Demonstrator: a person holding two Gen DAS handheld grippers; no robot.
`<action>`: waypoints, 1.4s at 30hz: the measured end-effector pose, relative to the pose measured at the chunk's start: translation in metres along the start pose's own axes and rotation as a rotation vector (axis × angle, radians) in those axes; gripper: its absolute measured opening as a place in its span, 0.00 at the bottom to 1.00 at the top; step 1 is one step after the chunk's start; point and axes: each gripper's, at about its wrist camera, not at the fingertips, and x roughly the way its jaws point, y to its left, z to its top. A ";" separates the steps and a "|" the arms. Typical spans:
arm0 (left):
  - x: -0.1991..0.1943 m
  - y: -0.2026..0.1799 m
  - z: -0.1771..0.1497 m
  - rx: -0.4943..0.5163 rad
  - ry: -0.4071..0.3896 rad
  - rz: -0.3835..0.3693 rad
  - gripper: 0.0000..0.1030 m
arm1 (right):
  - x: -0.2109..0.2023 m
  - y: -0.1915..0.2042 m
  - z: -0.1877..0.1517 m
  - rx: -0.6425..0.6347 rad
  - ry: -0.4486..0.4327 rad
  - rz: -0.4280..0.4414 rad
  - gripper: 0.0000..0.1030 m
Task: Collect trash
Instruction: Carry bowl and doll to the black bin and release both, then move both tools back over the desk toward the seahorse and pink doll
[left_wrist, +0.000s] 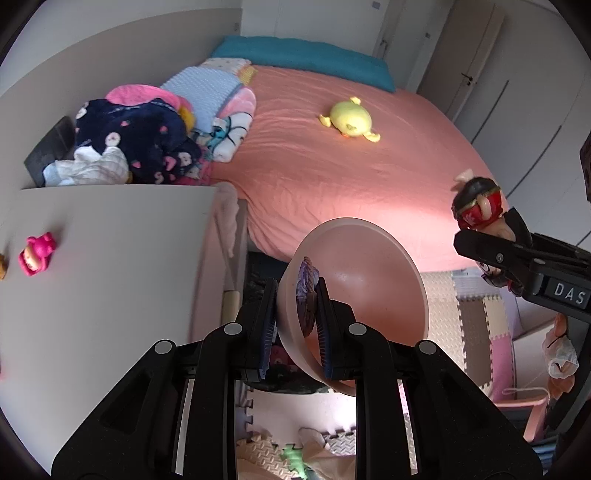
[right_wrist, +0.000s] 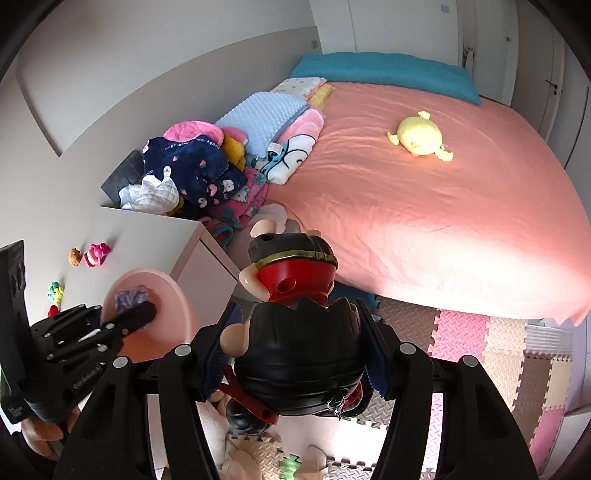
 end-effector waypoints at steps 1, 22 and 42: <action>0.007 -0.004 0.000 0.018 0.037 -0.014 0.39 | 0.002 -0.001 0.001 -0.004 0.006 -0.009 0.62; 0.003 0.008 -0.005 -0.009 0.024 0.104 0.94 | -0.005 -0.001 0.006 -0.018 -0.043 -0.018 0.80; -0.045 0.099 -0.053 -0.156 0.007 0.193 0.94 | 0.022 0.114 0.001 -0.159 -0.002 0.085 0.80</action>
